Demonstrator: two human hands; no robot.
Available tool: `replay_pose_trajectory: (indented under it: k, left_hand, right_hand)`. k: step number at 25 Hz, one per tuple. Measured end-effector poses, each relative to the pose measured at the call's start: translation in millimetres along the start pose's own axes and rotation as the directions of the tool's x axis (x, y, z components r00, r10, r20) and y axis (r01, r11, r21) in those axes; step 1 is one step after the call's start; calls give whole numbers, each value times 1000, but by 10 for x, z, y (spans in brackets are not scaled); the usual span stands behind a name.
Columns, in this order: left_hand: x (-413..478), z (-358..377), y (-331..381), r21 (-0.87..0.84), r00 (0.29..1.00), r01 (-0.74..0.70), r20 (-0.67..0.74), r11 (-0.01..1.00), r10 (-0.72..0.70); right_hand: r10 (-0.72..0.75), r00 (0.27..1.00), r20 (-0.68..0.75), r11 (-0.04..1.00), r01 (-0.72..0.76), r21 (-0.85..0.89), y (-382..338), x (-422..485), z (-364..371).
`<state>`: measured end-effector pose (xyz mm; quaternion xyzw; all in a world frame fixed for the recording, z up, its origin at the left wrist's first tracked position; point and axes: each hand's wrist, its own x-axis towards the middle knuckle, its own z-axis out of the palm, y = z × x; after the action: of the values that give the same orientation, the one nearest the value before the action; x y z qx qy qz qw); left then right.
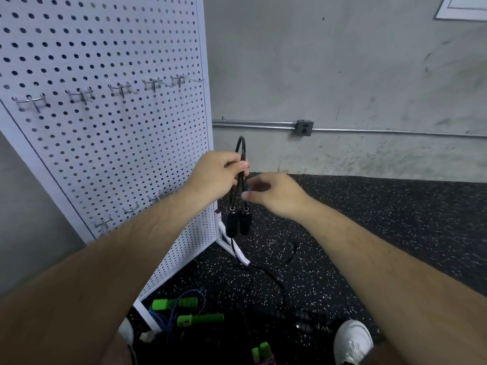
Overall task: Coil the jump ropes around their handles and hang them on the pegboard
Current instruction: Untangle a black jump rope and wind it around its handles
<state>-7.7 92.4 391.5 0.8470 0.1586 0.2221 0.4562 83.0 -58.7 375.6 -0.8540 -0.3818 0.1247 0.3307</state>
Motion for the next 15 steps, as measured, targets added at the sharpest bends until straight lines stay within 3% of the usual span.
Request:
replay_pose_trajectory:
  k: [1, 3, 5, 7, 12, 15]
  left_hand:
    - [7, 11, 28, -6, 1000, -14, -2, 1000, 14]
    - [12, 35, 70, -28, 1000, -25, -2, 999, 25]
    - [-10, 35, 109, -93, 999, -39, -12, 995, 38]
    - [-42, -3, 132, -154, 999, -51, -13, 987, 49]
    - [-209, -72, 16, -19, 981, -3, 196, 1000, 6]
    - [-265, -54, -55, -54, 975, 28, 222, 998, -16]
  right_hand:
    - [-41, 999, 32, 995, 38, 92, -42, -5, 62]
    - [-54, 998, -33, 976, 60, 211, -70, 28, 177]
    - [-23, 994, -107, 958, 52, 281, -48, 77, 214]
    - [-17, 996, -90, 940, 47, 337, -83, 73, 159]
    - [-8, 992, -125, 888, 64, 456, -210, 82, -69]
    - [-15, 993, -114, 850, 73, 522, -235, 104, -112]
